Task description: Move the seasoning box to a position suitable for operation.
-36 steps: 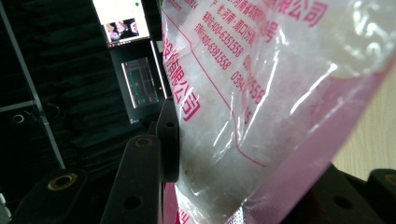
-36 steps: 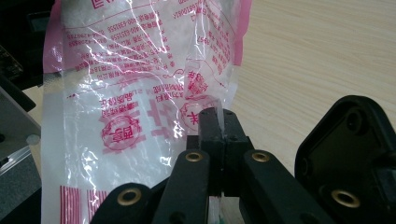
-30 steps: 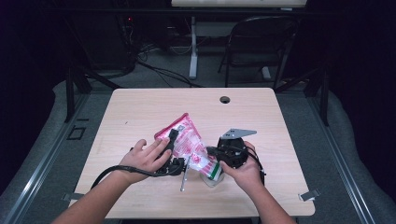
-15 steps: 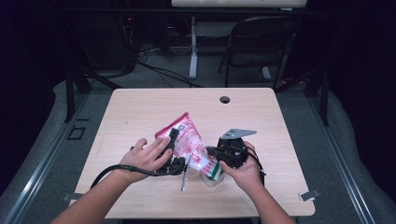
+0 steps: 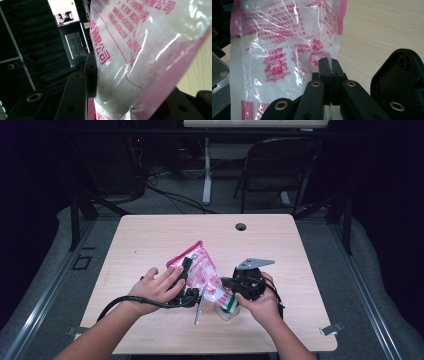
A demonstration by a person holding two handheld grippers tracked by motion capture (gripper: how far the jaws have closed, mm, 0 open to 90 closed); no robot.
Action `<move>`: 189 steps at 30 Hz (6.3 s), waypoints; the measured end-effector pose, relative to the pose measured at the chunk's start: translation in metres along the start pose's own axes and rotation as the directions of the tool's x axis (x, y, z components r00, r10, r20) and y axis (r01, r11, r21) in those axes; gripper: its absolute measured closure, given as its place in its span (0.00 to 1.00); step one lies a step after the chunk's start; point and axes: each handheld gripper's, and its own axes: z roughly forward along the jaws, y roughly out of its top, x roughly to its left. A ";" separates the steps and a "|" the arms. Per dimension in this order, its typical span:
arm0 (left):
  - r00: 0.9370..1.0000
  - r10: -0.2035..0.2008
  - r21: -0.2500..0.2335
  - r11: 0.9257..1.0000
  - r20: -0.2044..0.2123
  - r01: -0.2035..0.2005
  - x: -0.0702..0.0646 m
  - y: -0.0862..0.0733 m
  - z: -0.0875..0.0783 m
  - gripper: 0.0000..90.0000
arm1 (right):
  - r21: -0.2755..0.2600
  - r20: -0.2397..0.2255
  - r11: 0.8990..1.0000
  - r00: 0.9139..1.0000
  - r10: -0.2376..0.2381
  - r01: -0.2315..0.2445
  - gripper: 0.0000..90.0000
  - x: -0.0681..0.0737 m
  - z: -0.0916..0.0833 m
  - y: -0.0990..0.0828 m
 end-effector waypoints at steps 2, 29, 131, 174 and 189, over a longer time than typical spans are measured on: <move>1.000 0.010 0.002 1.000 -0.002 -0.010 0.001 0.000 0.000 0.72 | 0.004 0.001 1.000 1.000 0.000 0.000 1.00 0.000 0.000 0.000; 1.000 0.013 -0.009 1.000 0.000 -0.013 0.005 0.004 -0.005 0.72 | 0.003 -0.002 1.000 1.000 0.005 -0.005 1.00 0.004 -0.006 -0.004; 0.997 0.071 -0.031 0.997 -0.023 -0.072 0.013 0.011 -0.011 0.76 | -0.012 -0.016 1.000 1.000 0.021 -0.022 1.00 0.004 -0.010 -0.013; 0.994 0.105 -0.031 0.994 -0.031 -0.106 0.019 0.016 -0.013 0.77 | -0.001 -0.021 1.000 1.000 0.020 -0.020 1.00 0.004 -0.011 -0.014; 0.994 0.108 -0.036 0.993 -0.031 -0.109 0.019 0.016 -0.014 0.79 | -0.004 -0.022 1.000 1.000 0.019 -0.019 1.00 0.005 -0.011 -0.014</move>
